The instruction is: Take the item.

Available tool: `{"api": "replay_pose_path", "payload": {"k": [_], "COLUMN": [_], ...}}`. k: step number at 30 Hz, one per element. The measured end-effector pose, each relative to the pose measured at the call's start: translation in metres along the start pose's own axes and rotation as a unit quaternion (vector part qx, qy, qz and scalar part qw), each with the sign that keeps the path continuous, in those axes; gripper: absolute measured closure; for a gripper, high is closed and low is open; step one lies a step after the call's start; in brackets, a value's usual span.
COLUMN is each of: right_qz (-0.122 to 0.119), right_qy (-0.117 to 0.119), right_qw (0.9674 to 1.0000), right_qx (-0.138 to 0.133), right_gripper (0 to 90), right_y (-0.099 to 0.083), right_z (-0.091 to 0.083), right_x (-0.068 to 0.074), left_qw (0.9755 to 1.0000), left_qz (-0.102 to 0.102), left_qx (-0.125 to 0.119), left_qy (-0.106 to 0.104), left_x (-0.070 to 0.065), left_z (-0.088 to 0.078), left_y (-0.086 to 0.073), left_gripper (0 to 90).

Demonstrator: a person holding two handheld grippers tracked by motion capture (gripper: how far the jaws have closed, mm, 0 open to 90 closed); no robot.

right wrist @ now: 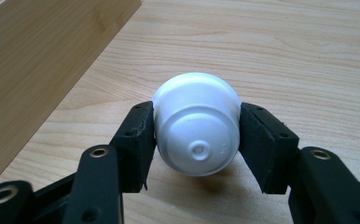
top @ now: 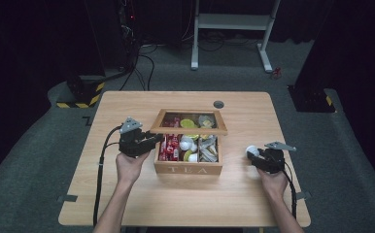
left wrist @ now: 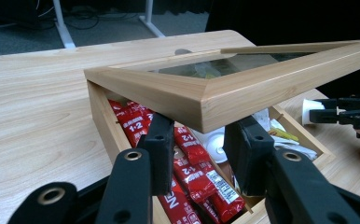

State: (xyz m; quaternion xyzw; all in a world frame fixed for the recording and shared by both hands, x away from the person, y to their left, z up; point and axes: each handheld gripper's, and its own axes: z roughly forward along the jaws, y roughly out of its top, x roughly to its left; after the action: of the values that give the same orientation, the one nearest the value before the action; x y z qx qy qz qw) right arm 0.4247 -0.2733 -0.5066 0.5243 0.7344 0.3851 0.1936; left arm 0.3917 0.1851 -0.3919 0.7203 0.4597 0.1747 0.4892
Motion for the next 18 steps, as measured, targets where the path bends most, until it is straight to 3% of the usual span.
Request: {"api": "replay_pose_path", "payload": {"k": [11,18], "right_qz": [-0.001,-0.001], "right_qy": [0.003,0.009], "right_qw": [1.0000,0.9997], "right_qx": [-0.008,-0.024], "right_gripper": [41.5,40.8], "right_y": [0.000,0.002], "right_z": [0.000,-0.010], "right_x": [0.001,0.003], "left_qw": [1.0000,1.0000], "left_qz": [0.003,0.003], "left_qx": [-0.002,-0.003], "left_qy": [-0.003,-0.005], "left_x": [0.000,0.000], "left_z": [-0.001,-0.003], "left_y": [-0.001,-0.004], "left_gripper": [63.2,63.1]}}
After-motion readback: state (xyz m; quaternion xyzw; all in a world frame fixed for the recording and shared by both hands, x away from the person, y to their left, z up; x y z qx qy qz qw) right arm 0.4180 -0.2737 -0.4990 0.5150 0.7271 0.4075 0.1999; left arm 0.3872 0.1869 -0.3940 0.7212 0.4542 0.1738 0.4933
